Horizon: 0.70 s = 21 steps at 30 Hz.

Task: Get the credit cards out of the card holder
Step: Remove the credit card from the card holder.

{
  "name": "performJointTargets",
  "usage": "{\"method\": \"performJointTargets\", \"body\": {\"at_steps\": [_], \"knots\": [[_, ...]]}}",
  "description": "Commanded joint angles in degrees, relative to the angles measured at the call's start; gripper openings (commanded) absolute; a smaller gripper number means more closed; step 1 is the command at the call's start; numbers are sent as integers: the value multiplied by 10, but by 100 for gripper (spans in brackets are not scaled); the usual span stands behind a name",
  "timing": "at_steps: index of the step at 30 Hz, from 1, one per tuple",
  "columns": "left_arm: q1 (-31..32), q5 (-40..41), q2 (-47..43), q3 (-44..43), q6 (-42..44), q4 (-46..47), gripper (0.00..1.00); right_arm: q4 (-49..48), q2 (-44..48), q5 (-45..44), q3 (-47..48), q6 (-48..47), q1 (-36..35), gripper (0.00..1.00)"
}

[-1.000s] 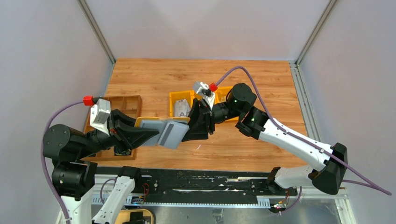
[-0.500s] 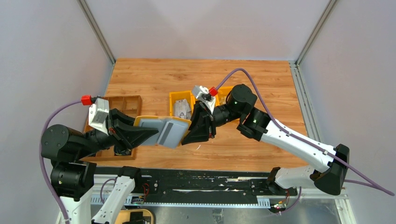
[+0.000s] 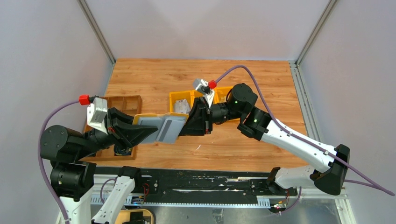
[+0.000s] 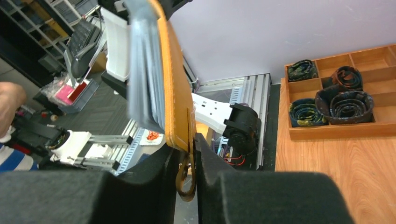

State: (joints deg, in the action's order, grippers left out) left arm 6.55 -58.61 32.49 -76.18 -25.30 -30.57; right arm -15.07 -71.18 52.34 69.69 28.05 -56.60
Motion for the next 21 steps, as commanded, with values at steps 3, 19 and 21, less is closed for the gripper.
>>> {"method": "performJointTargets", "body": {"at_steps": [3, 19, 21], "knots": [[3, -10, 0, -6, -5, 3, 0, -59, 4, -91, 19, 57, -7, 25], [3, 117, -27, 42, 131, -58, 21, 166, -39, -237, 135, -38, -94, 0], [3, 137, -33, 50, 165, -71, 30, 243, -47, -316, 167, -48, -96, 0]]}}
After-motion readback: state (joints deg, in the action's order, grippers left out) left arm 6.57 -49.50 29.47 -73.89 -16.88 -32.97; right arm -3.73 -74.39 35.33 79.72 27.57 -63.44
